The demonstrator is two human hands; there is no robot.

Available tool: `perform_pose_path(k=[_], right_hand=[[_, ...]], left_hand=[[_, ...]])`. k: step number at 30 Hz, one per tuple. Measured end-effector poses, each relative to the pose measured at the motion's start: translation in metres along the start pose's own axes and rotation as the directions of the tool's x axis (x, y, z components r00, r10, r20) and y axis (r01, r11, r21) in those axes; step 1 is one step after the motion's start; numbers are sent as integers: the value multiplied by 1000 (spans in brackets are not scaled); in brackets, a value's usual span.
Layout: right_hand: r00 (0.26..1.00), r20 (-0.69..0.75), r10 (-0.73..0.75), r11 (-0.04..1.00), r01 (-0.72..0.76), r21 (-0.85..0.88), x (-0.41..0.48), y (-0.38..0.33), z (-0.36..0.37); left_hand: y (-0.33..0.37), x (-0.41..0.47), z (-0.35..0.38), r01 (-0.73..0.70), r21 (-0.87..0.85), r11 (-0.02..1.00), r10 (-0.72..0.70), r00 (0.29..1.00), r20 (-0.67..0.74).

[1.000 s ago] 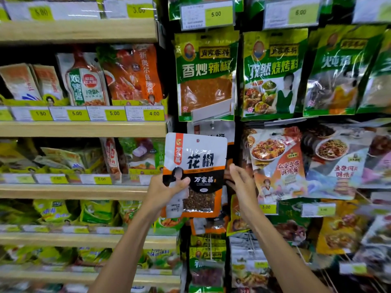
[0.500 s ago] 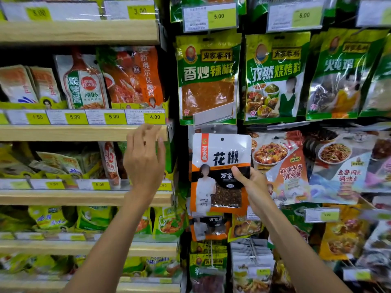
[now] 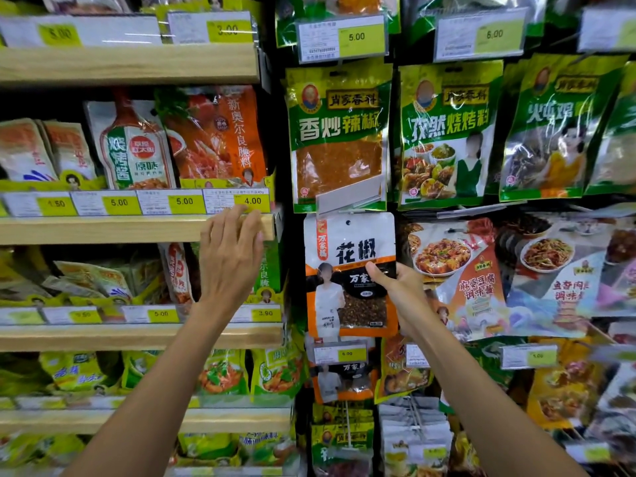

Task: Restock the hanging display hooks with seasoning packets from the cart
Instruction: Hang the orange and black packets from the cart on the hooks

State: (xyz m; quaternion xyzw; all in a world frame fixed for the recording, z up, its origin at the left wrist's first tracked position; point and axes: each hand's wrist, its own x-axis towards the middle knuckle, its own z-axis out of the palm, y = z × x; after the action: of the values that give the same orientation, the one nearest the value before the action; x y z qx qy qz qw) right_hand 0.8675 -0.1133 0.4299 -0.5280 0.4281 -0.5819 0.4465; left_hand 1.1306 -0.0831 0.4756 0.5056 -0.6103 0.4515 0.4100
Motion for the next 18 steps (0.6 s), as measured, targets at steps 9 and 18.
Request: perform_pose_path(k=[9,18], right_hand=[[999,-17,30,1000,-30,-2,-1,3,1],[988,-136,79,991,-92,-98,27,-3,18]], left_hand=[[-1,0,0,-4,-25,1000,3,999,-37],[-1,0,-5,5,-33,999,-5,1000,2]])
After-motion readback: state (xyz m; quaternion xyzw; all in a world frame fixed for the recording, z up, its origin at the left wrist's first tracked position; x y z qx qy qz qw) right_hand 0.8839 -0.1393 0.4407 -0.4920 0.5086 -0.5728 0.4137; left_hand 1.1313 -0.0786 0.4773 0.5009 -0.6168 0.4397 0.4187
